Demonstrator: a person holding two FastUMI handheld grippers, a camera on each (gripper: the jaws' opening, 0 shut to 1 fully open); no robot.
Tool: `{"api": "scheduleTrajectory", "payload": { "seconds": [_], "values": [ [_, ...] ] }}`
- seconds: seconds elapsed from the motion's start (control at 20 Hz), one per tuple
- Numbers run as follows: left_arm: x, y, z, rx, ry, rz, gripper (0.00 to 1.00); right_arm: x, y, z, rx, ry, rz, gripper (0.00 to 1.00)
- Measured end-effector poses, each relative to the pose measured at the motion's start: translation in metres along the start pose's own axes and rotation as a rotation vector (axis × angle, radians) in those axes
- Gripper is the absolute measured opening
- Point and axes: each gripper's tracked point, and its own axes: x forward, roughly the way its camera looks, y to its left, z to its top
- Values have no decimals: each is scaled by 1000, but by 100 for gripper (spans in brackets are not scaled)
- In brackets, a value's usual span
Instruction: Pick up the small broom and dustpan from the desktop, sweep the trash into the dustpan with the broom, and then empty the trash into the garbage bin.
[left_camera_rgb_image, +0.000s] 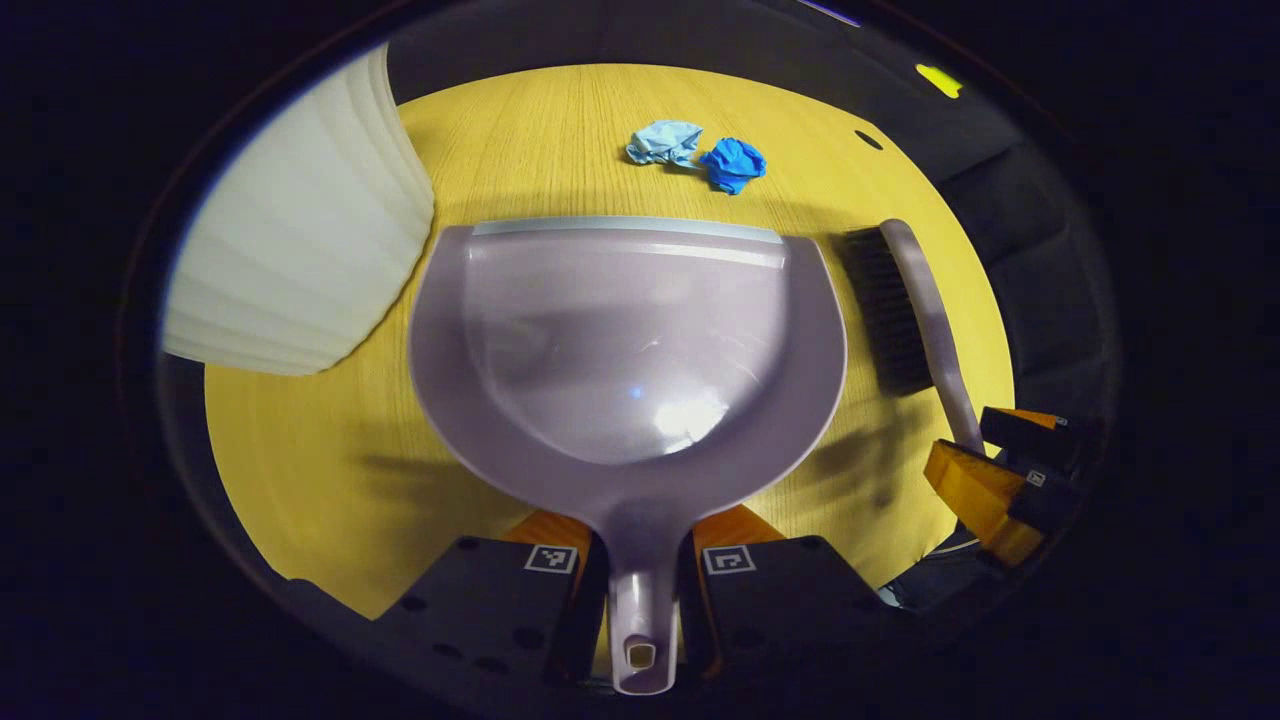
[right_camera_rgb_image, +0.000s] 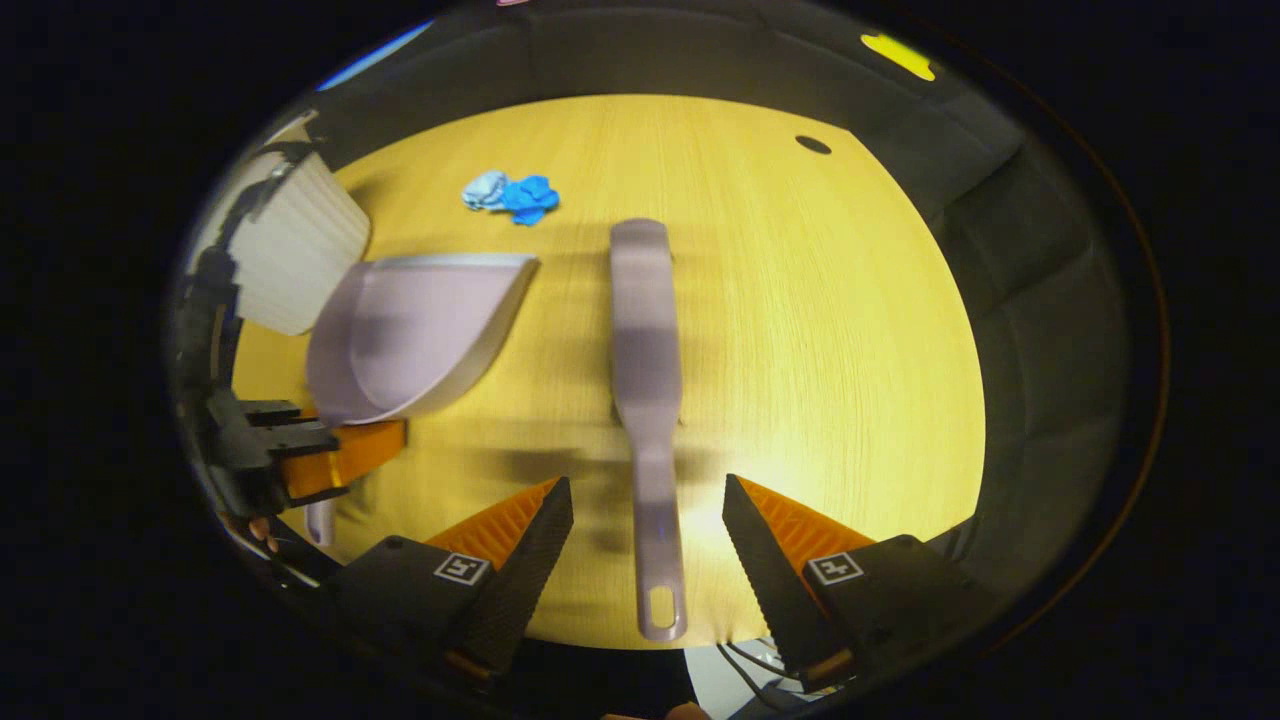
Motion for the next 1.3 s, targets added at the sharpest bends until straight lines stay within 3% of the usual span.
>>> {"api": "scheduleTrajectory", "payload": {
  "seconds": [0.05,0.1,0.15,0.2,0.3,0.35,0.45,0.5,0.65,0.75,0.9,1.0,1.2,1.3],
  "values": [
    [1,0,1,-5,-7,-5,30,7,0,3,19,23,8,94],
    [1,0,0,-13,-9,-8,29,11,-4,2,33,70,11,99],
    [2,0,1,-29,-11,-9,29,14,-10,0,40,104,5,97],
    [3,0,2,-42,-14,-9,29,15,-16,3,54,117,-4,77],
    [1,0,1,-50,-14,-12,30,23,-25,6,68,138,-3,65],
    [0,0,1,-49,-14,-15,29,25,-24,4,91,166,16,65],
    [0,0,1,-50,-15,-21,29,34,-21,3,119,188,33,42],
    [0,0,1,-51,-15,-22,29,33,-19,3,100,202,40,44],
    [0,0,0,-41,-10,-22,29,31,-19,11,32,206,55,28],
    [-1,0,1,-40,-5,-20,29,31,-14,17,0,205,96,28],
    [-1,4,-2,-8,10,-13,29,32,-26,46,-114,155,51,28],
    [-3,9,-5,19,19,-16,29,30,-29,76,-173,114,36,27],
    [-11,27,-11,127,65,2,29,33,-25,149,-171,37,31,28],
    [-14,37,-9,188,92,9,29,38,-25,184,-273,26,-2,27]
  ]
}}
